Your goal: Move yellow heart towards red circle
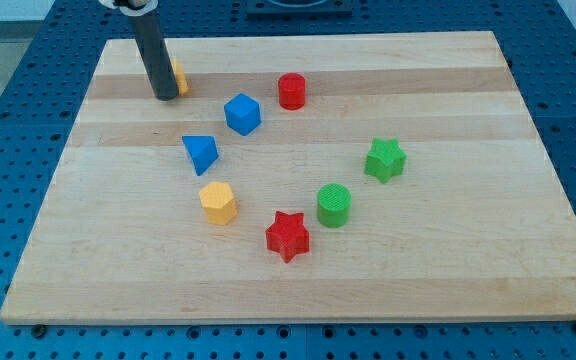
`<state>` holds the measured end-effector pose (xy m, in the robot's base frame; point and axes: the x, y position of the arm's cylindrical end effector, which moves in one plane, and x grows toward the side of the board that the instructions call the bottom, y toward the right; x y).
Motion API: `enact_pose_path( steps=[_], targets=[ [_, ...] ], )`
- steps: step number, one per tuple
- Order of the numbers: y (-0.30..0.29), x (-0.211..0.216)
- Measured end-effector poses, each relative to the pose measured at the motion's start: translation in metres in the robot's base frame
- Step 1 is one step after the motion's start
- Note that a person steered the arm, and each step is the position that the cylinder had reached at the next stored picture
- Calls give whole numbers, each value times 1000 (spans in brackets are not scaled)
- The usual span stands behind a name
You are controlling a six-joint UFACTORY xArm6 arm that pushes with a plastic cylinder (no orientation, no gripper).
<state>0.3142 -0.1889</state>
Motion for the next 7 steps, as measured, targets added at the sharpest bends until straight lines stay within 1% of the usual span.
enact_pose_path(
  steps=[1,2,3,4,5,7],
  targets=[
    [-23,23],
    [-35,-2],
    [-35,-41],
    [-34,-40],
    [-17,-34],
    [43,-33]
  ],
)
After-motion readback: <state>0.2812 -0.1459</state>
